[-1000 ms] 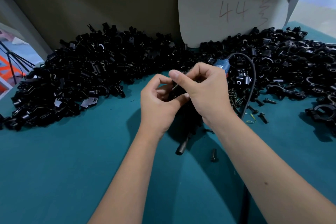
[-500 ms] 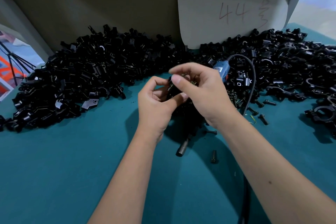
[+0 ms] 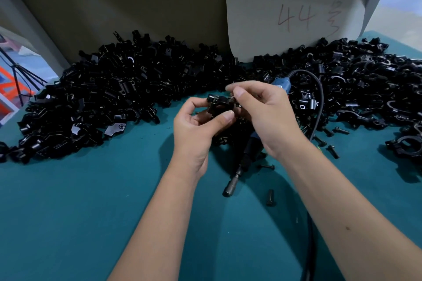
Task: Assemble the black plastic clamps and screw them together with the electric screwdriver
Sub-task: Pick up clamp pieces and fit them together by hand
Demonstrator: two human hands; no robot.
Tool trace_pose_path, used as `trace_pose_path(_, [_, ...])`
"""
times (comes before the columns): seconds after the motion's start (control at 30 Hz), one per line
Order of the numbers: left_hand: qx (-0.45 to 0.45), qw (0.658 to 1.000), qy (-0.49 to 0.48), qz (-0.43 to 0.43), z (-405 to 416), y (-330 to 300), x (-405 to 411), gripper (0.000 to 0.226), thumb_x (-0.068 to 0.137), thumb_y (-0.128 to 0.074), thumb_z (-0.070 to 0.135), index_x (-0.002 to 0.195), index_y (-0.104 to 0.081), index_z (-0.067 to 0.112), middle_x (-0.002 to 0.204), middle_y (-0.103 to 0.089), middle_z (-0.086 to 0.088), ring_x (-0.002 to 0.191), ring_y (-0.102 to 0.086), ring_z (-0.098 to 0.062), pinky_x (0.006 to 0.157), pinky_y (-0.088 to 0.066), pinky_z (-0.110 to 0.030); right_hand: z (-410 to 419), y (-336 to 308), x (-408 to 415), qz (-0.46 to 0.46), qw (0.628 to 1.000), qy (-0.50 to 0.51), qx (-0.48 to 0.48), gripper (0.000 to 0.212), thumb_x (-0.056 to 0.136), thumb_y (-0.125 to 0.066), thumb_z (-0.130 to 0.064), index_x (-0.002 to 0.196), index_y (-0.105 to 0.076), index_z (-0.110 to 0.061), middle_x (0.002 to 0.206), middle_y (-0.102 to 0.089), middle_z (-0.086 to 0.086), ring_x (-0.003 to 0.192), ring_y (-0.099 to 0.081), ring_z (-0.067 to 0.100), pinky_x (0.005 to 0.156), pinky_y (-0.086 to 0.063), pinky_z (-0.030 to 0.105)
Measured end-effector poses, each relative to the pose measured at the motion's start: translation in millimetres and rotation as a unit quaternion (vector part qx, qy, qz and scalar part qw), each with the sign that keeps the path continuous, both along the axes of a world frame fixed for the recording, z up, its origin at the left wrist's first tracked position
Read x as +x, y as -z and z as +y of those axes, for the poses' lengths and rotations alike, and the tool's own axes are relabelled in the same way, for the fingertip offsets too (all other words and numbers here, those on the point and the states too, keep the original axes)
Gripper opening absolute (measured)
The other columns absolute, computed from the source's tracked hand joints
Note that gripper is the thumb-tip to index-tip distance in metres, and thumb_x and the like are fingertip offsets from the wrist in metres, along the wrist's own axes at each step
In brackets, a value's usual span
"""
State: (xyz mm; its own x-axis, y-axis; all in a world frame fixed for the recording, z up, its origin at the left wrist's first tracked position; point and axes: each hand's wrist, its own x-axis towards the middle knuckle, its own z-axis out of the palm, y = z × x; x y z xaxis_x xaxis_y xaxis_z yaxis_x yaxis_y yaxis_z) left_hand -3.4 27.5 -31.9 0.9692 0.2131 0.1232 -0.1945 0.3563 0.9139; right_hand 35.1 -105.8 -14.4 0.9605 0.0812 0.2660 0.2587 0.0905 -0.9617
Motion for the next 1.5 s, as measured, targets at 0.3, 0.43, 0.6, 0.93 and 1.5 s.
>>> trace_pose_path(0.3, [-0.092, 0.995, 0.046, 0.012, 1.7, -3.9, -3.4, 0.038, 0.077, -0.075, -0.007, 0.106, -0.056, 0.007, 0.078, -0.075, -0.007, 0.073, -0.076, -0.017, 0.073, -0.060, -0.023, -3.5, -1.4, 1.4, 0.008, 0.998, -0.054, 0.021, 0.015, 0.099, -0.070, -0.010, 0.091, -0.082, -0.016, 0.086, -0.077, 0.005, 0.080, -0.070, 0.012, 0.071, -0.056, 0.021])
trace_pose_path(0.43, [-0.081, 0.995, 0.063, 0.010, 2.9, -3.2, -5.0, 0.041, 0.069, -0.080, 0.002, 0.103, -0.058, 0.008, 0.076, -0.075, -0.005, 0.072, -0.076, -0.016, 0.071, -0.059, -0.021, -6.9, -5.5, 0.9, -0.007, 0.999, -0.019, -0.045, 0.015, 0.092, -0.079, -0.014, 0.078, -0.076, -0.009, 0.074, -0.070, 0.015, 0.065, -0.064, 0.018, 0.063, -0.060, 0.029])
trace_pose_path(0.6, [-0.090, 0.993, 0.073, 0.017, -0.9, -2.4, -4.5, 0.036, 0.070, -0.080, 0.004, 0.098, -0.059, 0.013, 0.078, -0.075, -0.004, 0.074, -0.075, -0.014, 0.072, -0.059, -0.022, -7.2, -3.4, -0.4, -0.044, 0.994, 0.010, -0.100, 0.045, 0.097, -0.075, -0.031, 0.074, -0.055, 0.001, 0.065, -0.052, 0.015, 0.054, -0.055, 0.015, 0.050, -0.051, 0.025])
trace_pose_path(0.93, [-0.111, 0.990, 0.081, 0.021, 2.3, -4.6, -4.7, 0.032, 0.072, -0.078, 0.003, 0.098, -0.063, 0.014, 0.083, -0.075, -0.003, 0.075, -0.074, -0.014, 0.072, -0.058, -0.019, -12.4, -4.7, -2.1, -0.038, 0.996, -0.044, -0.064, 0.015, 0.101, -0.068, -0.016, 0.094, -0.081, -0.017, 0.082, -0.065, 0.025, 0.071, -0.058, 0.019, 0.051, -0.052, 0.026])
trace_pose_path(1.5, [-0.094, 0.991, 0.031, 0.086, -7.2, -3.2, -1.6, 0.028, 0.091, -0.060, 0.010, 0.067, -0.049, 0.020, 0.065, -0.060, 0.003, 0.055, -0.053, -0.012, 0.060, -0.040, -0.029, -14.7, -3.7, -0.3, -0.104, 0.956, -0.087, -0.260, 0.021, 0.082, -0.088, -0.021, 0.096, -0.074, -0.017, 0.083, -0.076, 0.000, 0.075, -0.074, 0.013, 0.074, -0.061, 0.041])
